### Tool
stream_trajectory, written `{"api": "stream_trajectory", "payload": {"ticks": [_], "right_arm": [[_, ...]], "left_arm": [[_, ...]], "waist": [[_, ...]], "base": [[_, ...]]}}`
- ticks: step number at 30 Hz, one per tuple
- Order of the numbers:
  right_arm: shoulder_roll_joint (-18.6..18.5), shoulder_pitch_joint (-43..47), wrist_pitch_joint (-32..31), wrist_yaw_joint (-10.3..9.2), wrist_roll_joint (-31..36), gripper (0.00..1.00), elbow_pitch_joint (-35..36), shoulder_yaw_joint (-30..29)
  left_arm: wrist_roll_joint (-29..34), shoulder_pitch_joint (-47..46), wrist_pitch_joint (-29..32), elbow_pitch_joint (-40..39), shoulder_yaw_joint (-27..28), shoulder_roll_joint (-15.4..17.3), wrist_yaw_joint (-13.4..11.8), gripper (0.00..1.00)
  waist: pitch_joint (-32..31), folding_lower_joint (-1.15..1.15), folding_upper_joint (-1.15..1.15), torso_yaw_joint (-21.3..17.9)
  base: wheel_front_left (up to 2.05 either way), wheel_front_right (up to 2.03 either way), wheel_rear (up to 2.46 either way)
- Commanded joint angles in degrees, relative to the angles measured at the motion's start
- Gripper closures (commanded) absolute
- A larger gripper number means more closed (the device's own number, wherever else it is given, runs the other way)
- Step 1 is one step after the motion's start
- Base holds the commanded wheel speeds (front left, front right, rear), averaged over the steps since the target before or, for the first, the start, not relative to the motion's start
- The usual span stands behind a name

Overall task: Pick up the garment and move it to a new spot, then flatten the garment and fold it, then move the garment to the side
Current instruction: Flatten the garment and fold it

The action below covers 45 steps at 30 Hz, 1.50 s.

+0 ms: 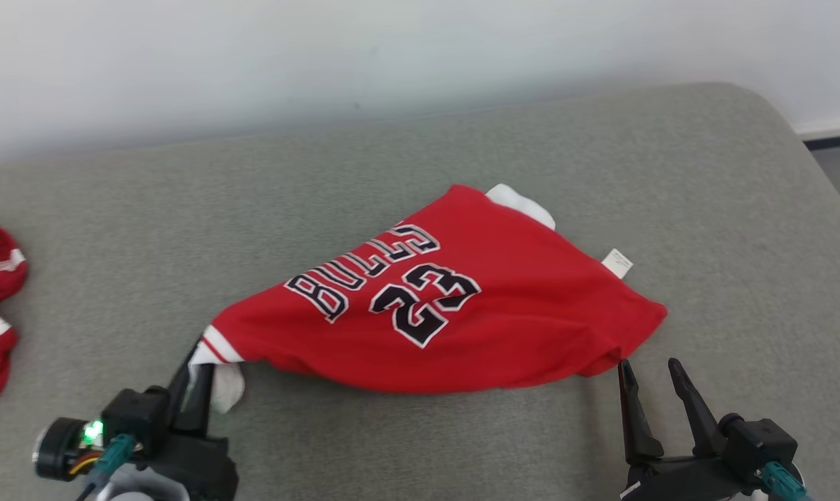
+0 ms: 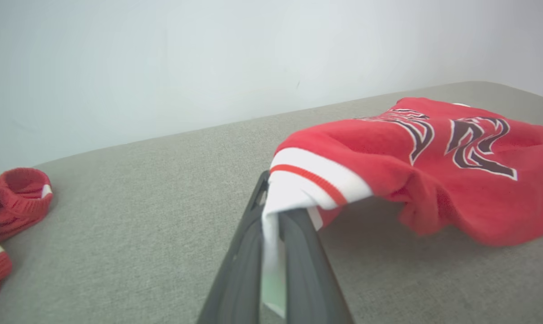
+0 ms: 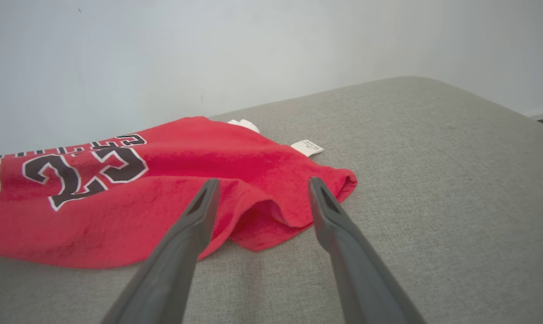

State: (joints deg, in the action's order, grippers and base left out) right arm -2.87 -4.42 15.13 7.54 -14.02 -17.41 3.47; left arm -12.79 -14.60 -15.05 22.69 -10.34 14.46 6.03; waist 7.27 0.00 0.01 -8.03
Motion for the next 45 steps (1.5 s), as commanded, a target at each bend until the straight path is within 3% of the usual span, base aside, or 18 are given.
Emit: {"api": "stream_trajectory", "payload": {"ticks": [1,7,13,14,15,21,29,38,45], "right_arm": [[-0.01,0.57,0.03,-0.1,-0.01,0.0,0.06,-0.18],[-0.02,0.99,0.03,-0.1,-0.54,0.0,-0.24,0.07],[-0.01,1.0,0.03,-0.1,-0.77,0.0,-0.76,0.3],[-0.01,1.06,0.03,-0.1,-0.77,0.0,-0.85,0.24],[-0.02,1.15,0.04,-0.1,-0.77,0.0,-0.93,0.21],[-0.01,1.4,0.03,-0.1,-0.21,0.0,-1.38,-0.56],[-0.01,2.0,0.03,-0.1,0.07,0.0,-1.68,-0.8],[-0.01,2.38,0.03,-0.1,0.07,0.0,-1.91,-0.58],[-0.01,2.72,0.03,-0.1,-0.08,0.0,-2.52,-0.71]], "left_arm": [[0.53,0.99,-0.19,-0.64,0.32,0.61,-0.18,1.0],[3.1,5.47,-0.19,-5.13,-0.52,2.22,-0.84,1.0],[0.73,10.93,-0.05,-4.55,-1.24,0.23,-0.98,1.0],[0.5,11.27,-0.07,-4.22,-1.42,-0.36,-0.99,0.77],[0.42,11.66,-0.07,-3.96,-1.51,-0.86,-1.26,0.0],[-1.42,13.26,-0.16,-8.15,-1.05,-3.57,-0.45,0.0],[-1.13,16.65,-0.18,-18.27,1.34,-3.56,1.04,0.0],[0.45,17.93,-0.18,-21.68,8.9,-4.93,-1.91,0.0],[0.89,18.53,-0.19,-20.77,13.56,-6.15,-1.85,0.0]], "waist": [[-1.5,0.0,-0.01,2.52],[-1.95,0.0,-0.01,5.51],[-1.8,0.0,-0.01,6.75],[-1.86,0.0,-0.01,6.92],[-1.98,0.0,-0.01,7.07],[-3.16,0.0,-0.01,7.97],[-4.7,0.0,-0.01,8.81],[-5.4,0.0,-0.01,7.59],[-5.11,0.0,-0.01,6.58]], "base": [[0.0,0.0,0.0],[0.0,0.0,0.0],[0.0,0.0,0.0],[0.0,0.0,0.0],[0.0,0.0,0.0],[0.0,0.0,0.0],[0.0,0.0,0.0],[0.0,0.0,0.0],[0.0,0.0,0.0]]}}
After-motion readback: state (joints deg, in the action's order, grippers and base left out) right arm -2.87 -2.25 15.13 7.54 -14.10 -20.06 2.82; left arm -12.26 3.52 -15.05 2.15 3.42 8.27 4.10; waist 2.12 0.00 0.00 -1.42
